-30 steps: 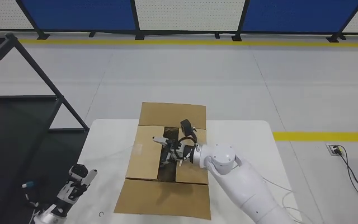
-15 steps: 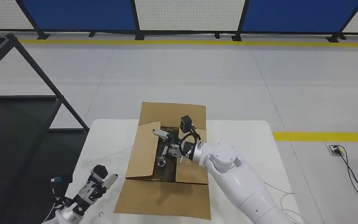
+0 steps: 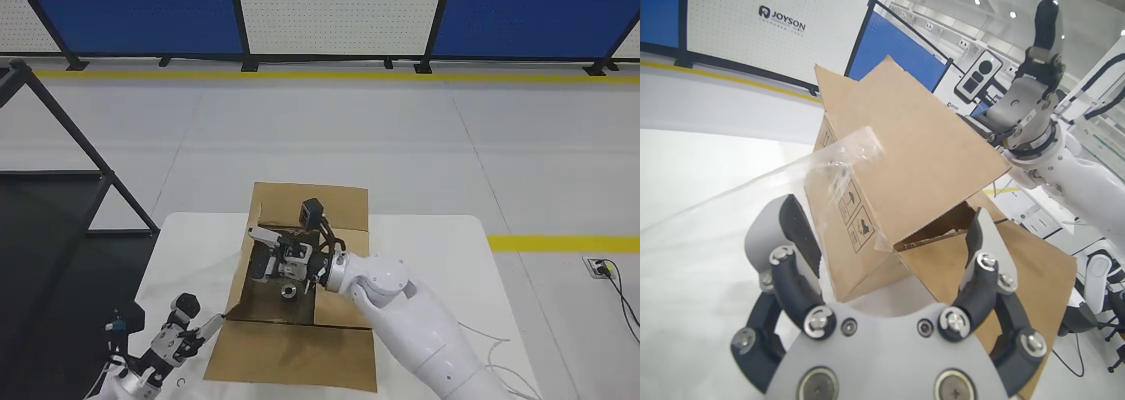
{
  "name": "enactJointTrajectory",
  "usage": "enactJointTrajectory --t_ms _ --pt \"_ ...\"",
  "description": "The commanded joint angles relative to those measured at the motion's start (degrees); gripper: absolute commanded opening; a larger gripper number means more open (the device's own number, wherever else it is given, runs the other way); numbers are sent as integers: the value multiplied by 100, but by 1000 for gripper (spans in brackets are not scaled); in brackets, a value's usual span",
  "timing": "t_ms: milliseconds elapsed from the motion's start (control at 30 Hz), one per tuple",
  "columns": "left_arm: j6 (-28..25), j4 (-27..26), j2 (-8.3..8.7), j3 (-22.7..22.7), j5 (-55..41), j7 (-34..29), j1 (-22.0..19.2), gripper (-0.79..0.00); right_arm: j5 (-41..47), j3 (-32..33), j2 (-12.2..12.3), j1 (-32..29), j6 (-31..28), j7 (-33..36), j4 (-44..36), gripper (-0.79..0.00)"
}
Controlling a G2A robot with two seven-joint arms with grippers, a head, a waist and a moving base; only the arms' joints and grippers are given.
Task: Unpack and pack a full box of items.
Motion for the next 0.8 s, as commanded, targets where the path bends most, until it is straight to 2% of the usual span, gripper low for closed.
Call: enactJointTrajectory --t_ms 0,167,467,767 --pt "46 -17 -9 51 123 83 -19 0 -5 -59 -46 74 14 -11 48 0" --pt "115 -97 -29 138 346 257 -10 0 10 -225 -179 265 30 49 219 0" --pt "764 -145 -108 343 746 867 -84 0 45 -454 -405 531 -20 245 580 0" --pt "1127 -138 -162 429 724 1029 -122 0 50 -408 -506 624 -257 496 808 0"
